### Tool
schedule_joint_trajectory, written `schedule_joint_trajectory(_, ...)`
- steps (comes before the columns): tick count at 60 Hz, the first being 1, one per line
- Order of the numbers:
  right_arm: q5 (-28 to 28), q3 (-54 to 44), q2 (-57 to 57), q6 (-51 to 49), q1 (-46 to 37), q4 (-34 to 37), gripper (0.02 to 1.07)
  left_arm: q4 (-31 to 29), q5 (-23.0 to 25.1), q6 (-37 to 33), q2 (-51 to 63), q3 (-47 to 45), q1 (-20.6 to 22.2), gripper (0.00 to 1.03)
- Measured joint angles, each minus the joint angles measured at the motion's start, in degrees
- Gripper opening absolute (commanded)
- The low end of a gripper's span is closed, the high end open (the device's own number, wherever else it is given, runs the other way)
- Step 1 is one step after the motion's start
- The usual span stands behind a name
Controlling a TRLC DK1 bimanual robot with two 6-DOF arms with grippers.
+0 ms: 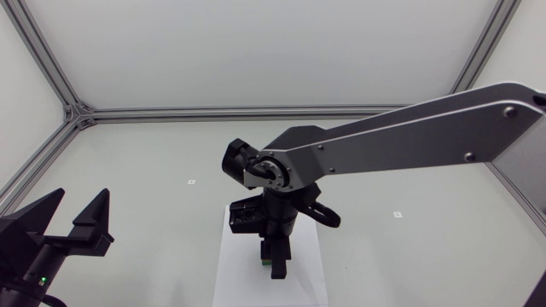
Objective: Pick up the orange 2x2 brick with the right arm and stack it on top of the green 2x2 brick in the center
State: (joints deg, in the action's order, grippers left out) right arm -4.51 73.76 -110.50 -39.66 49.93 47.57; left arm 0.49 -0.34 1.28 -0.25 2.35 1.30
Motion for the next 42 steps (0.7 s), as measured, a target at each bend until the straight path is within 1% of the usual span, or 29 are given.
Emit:
schedule_joint_trajectory(17, 0.0, 0.0, 0.0, 0.0, 0.0, 0.0, 0.27, 0.0, 0.0, 0.0, 0.0, 0.0, 0.0, 0.99)
schedule_joint_trajectory(23, 0.0, 0.0, 0.0, 0.0, 0.0, 0.0, 0.30, 0.0, 0.0, 0.0, 0.0, 0.0, 0.0, 0.99)
schedule_joint_trajectory(32, 0.0, 0.0, 0.0, 0.0, 0.0, 0.0, 0.30, 0.0, 0.0, 0.0, 0.0, 0.0, 0.0, 0.99)
schedule_joint_trajectory(34, 0.0, 0.0, 0.0, 0.0, 0.0, 0.0, 0.33, 0.0, 0.0, 0.0, 0.0, 0.0, 0.0, 0.99)
schedule_joint_trajectory(38, 0.0, 0.0, 0.0, 0.0, 0.0, 0.0, 0.33, 0.0, 0.0, 0.0, 0.0, 0.0, 0.0, 0.99)
schedule_joint_trajectory(40, 0.0, 0.0, 0.0, 0.0, 0.0, 0.0, 0.36, 0.0, 0.0, 0.0, 0.0, 0.0, 0.0, 0.99)
schedule_joint_trajectory(42, 0.0, 0.0, 0.1, 0.0, 0.0, 0.0, 0.36, 0.0, 0.0, 0.0, 0.0, 0.0, 0.0, 0.99)
